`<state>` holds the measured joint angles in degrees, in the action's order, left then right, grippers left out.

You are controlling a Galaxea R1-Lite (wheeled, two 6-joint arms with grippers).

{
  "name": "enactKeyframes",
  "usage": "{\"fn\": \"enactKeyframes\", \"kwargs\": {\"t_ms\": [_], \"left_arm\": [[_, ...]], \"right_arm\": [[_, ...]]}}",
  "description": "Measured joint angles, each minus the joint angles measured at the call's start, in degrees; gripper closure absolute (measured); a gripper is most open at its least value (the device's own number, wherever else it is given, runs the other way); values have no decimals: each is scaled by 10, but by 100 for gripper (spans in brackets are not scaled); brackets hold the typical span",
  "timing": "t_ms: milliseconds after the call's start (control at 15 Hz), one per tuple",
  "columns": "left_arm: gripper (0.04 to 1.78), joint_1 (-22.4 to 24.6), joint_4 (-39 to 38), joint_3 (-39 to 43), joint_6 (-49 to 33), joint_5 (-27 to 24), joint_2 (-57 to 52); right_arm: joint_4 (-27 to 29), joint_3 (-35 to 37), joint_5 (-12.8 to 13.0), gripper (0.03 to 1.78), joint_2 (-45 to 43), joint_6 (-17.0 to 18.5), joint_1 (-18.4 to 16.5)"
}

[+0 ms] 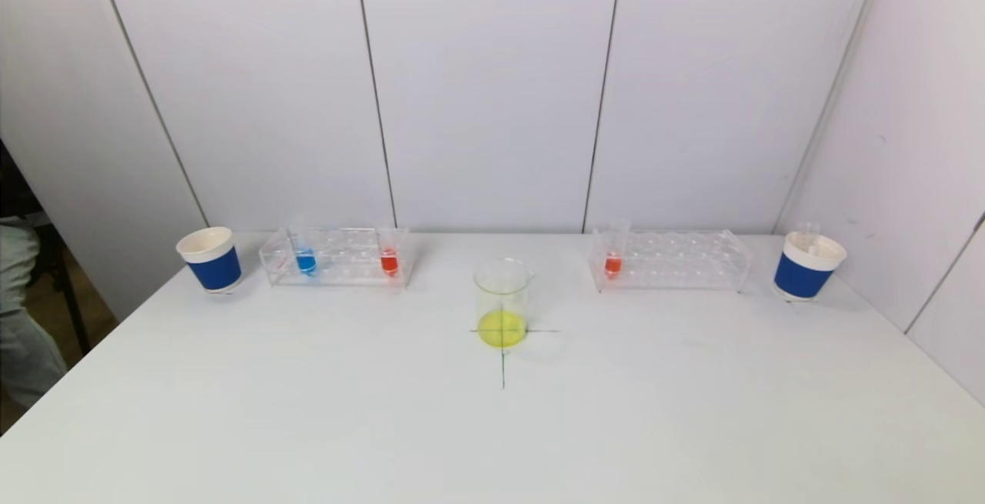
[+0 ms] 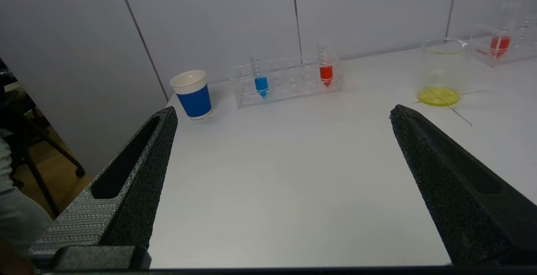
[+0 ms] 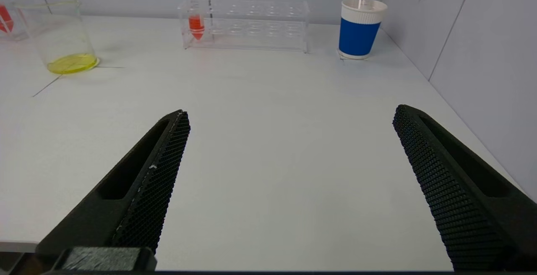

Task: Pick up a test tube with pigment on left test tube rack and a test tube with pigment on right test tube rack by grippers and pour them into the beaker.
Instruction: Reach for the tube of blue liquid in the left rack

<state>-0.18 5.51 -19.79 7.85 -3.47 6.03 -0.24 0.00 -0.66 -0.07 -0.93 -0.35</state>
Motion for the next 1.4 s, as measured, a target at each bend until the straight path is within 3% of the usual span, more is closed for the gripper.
{"fn": "enactKeyframes", "kwargs": {"t_ms": [400,733,1400], "left_arm": [[5,0,-11,-155,-4,7,197],[5,0,-67,-238,-6,13,347],[5,1,-203,-271,-22,13,584]], "right_arm": [[0,0,0,5,0,0,0],[0,0,0,5,0,0,0],[0,0,0,5,0,0,0]]}}
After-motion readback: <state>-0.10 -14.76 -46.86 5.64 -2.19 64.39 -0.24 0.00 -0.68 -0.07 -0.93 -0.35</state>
